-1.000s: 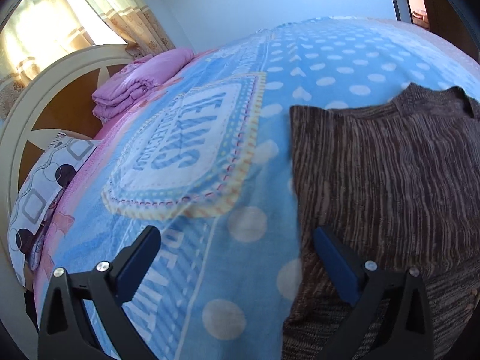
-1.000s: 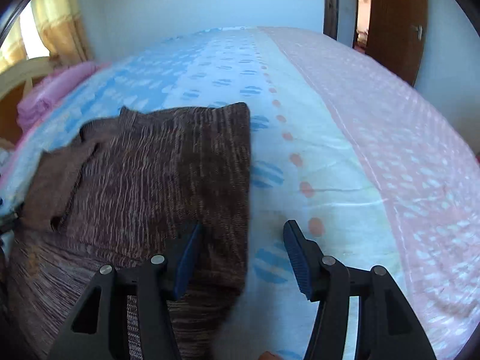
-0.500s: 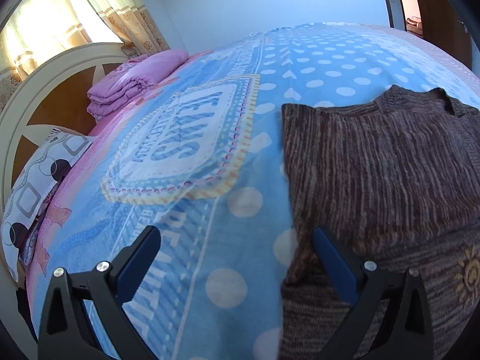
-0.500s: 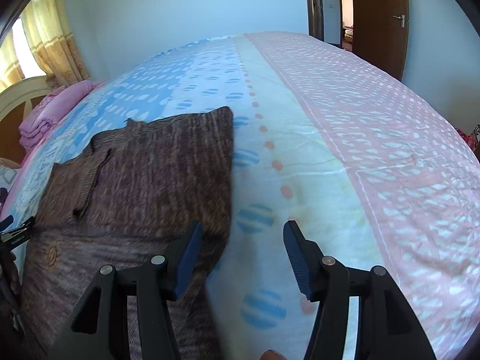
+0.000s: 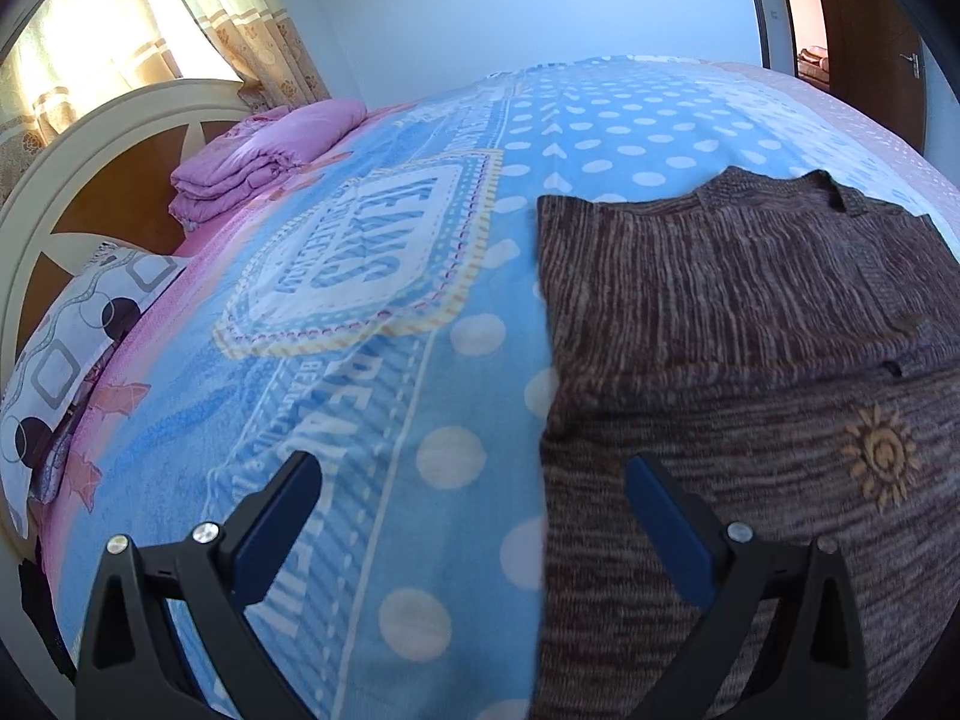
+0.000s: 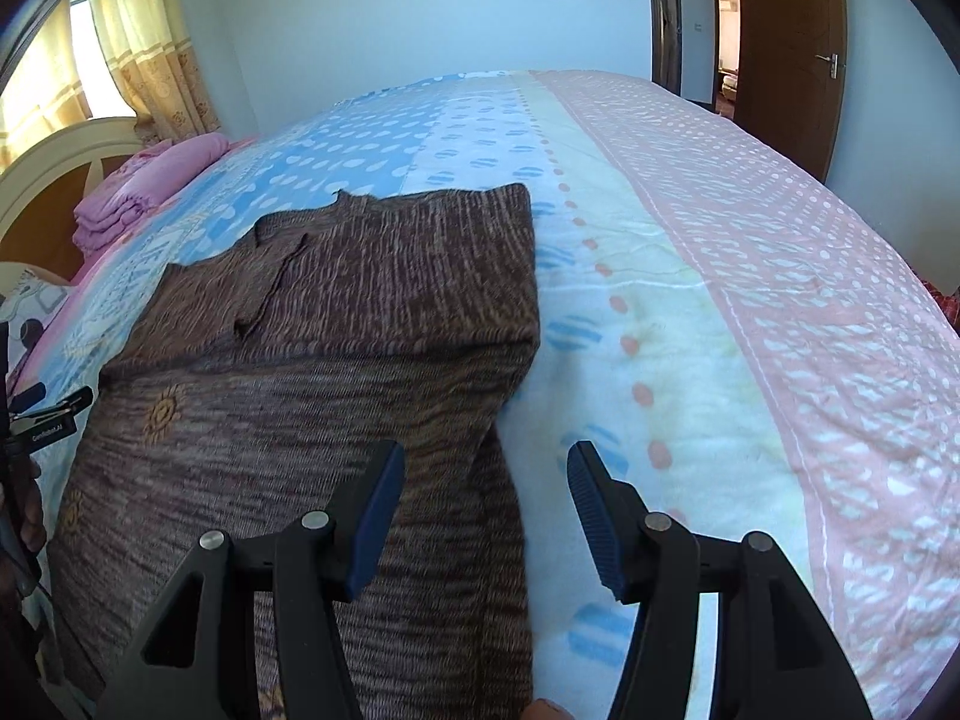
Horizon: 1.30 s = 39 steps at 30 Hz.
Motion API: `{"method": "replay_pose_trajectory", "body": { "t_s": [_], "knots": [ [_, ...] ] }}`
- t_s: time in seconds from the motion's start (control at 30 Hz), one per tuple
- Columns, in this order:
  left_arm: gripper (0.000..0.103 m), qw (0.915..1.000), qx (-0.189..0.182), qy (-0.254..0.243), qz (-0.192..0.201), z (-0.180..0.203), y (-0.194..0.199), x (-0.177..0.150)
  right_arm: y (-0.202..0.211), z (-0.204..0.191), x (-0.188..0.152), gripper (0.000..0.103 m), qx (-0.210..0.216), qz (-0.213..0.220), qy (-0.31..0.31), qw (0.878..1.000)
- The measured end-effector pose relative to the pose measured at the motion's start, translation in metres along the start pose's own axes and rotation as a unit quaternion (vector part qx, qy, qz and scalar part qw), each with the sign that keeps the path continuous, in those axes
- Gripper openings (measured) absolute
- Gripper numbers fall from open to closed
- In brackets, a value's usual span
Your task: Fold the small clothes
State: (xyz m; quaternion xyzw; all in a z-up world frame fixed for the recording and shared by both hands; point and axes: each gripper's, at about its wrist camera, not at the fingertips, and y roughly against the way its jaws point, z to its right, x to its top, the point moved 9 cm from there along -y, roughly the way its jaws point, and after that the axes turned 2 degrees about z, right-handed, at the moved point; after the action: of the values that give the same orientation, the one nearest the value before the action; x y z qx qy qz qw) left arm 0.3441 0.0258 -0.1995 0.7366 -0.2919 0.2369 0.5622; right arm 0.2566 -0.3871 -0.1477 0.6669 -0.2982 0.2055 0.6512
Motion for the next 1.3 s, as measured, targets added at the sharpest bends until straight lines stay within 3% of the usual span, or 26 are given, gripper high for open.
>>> {"method": "replay_pose_trajectory", "body": {
  "t_s": [0.47,0.67,0.83,1.1,1.3],
  "knots": [
    [0.103,0.9986,-0.038,-0.035,0.014,-0.002,0.064,-0.060,0.029,-0.025,-0.067,0.062,0.015,-0.033,0.028,0.999],
    [0.103,0.9981,-0.044,-0.043,0.003,-0.012,0.083,-0.095,0.045,-0.025,-0.090,0.062,0.011,-0.042,0.034,0.999],
    [0.101,0.9960,-0.075,-0.047,-0.008,-0.013,0.103,-0.123,0.061,-0.024,-0.115,0.062,0.001,-0.045,0.041,0.998],
    [0.100,0.9942,-0.094,-0.048,-0.017,-0.013,0.124,-0.150,0.080,-0.017,-0.146,0.062,-0.004,-0.051,0.038,0.998],
    [0.084,0.9897,-0.128,-0.038,-0.052,-0.008,0.126,-0.172,0.091,-0.010,-0.165,0.062,-0.004,-0.056,0.031,0.998]
  ]
}}
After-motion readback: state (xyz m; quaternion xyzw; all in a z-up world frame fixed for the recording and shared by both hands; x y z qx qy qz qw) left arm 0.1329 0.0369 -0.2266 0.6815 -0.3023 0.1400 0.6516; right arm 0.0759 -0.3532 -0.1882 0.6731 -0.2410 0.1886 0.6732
